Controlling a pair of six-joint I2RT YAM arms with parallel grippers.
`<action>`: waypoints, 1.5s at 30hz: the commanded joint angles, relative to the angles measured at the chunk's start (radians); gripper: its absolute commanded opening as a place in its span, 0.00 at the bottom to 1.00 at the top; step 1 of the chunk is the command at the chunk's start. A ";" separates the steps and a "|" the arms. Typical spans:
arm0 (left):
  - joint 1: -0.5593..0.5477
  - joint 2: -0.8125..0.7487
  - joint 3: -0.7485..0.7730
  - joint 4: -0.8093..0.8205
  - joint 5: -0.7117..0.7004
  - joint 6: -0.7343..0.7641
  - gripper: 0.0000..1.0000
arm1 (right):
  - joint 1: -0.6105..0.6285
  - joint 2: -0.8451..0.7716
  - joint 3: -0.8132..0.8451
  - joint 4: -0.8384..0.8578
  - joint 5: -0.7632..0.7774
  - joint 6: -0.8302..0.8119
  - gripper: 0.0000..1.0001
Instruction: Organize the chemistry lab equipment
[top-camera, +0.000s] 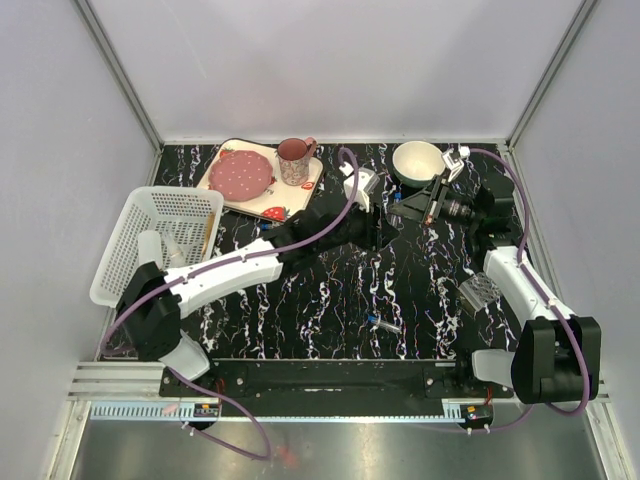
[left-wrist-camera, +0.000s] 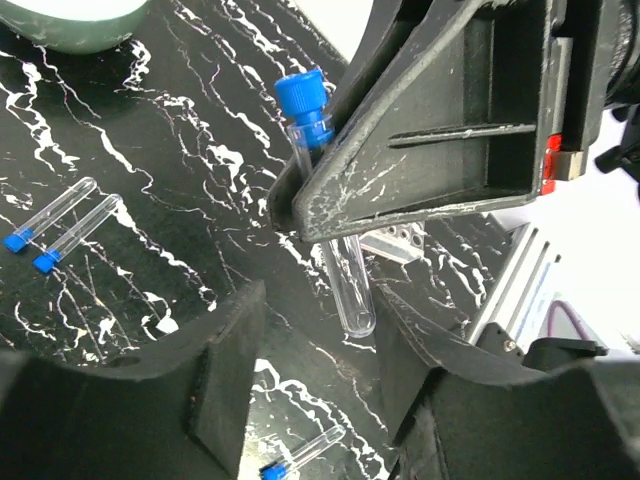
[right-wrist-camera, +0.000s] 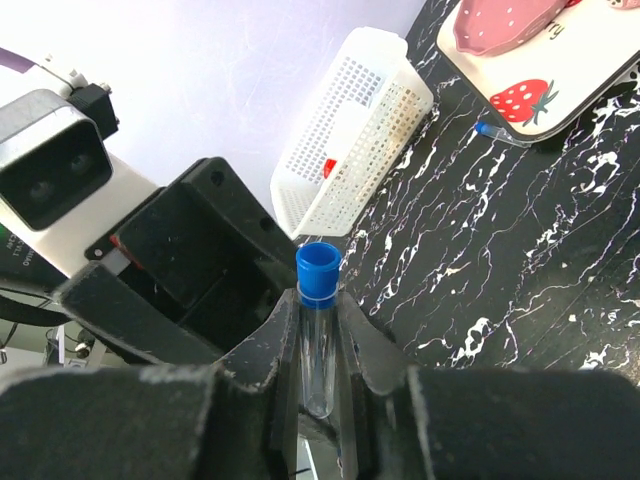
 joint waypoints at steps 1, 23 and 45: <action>-0.007 0.029 0.083 -0.084 -0.064 0.088 0.47 | -0.005 -0.027 -0.011 0.034 0.024 0.013 0.15; 0.061 -0.184 -0.124 -0.129 0.224 0.252 0.08 | -0.004 -0.064 0.037 -0.110 -0.148 -0.268 0.89; 0.071 -0.216 -0.153 -0.189 0.350 0.247 0.08 | 0.174 0.071 0.331 -0.815 -0.148 -0.800 0.65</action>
